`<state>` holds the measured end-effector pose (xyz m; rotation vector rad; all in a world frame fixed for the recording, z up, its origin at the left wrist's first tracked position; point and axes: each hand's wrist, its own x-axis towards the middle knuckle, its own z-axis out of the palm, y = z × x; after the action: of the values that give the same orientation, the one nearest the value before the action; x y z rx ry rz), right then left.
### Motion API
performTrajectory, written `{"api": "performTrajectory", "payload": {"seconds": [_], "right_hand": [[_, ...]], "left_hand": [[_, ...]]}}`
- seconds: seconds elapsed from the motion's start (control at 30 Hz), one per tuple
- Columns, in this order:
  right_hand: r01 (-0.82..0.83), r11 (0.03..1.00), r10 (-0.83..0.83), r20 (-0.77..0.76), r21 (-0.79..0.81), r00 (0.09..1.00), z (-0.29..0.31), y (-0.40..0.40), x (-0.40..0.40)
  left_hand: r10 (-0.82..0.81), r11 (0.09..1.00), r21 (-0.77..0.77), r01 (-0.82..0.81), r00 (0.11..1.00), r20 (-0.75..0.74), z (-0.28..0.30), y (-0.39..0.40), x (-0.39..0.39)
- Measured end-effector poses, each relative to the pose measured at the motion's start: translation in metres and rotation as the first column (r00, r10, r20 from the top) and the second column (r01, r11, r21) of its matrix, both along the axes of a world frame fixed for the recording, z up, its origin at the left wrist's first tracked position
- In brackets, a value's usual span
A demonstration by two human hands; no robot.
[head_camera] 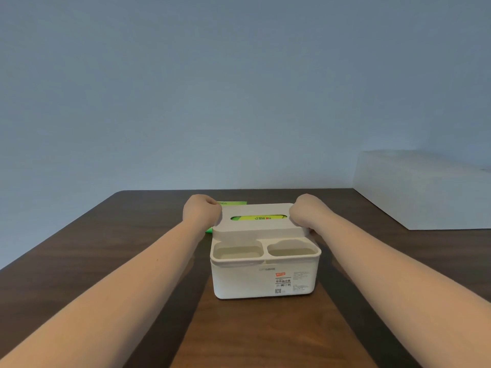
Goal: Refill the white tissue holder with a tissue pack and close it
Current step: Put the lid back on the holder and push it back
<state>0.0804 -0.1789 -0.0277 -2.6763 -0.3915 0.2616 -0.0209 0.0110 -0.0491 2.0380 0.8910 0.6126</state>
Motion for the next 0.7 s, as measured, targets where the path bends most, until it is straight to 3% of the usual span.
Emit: {"api": "performTrajectory", "payload": {"seconds": [0.17, 0.33, 0.4, 0.53, 0.7], "right_hand": [[0.006, 1.0, -0.006, -0.013, 0.027, 1.0, 0.0, -0.007, -0.011], [-0.037, 0.953, 0.047, -0.024, 0.302, 0.999, 0.002, -0.033, -0.037], [-0.078, 0.952, 0.084, -0.009, 0.297, 0.996, 0.007, -0.045, -0.053], [-0.088, 0.948, 0.134, -0.13, 0.307, 0.982, 0.01, -0.068, -0.072], [-0.127, 0.947, 0.146, -0.045, 0.295, 0.988, -0.004, -0.074, -0.073]], "left_hand": [[-0.021, 0.998, -0.064, 0.019, 0.999, -0.031, 0.003, -0.012, -0.016], [-0.104, 0.958, -0.263, 0.117, 0.993, 0.064, -0.004, -0.032, -0.044], [-0.15, 0.937, -0.3, 0.178, 0.982, 0.112, -0.011, -0.037, -0.056], [-0.226, 0.882, -0.39, 0.265, 0.963, 0.144, -0.023, -0.041, -0.076], [-0.228, 0.893, -0.355, 0.277, 0.958, 0.175, -0.027, -0.047, -0.087]]}}
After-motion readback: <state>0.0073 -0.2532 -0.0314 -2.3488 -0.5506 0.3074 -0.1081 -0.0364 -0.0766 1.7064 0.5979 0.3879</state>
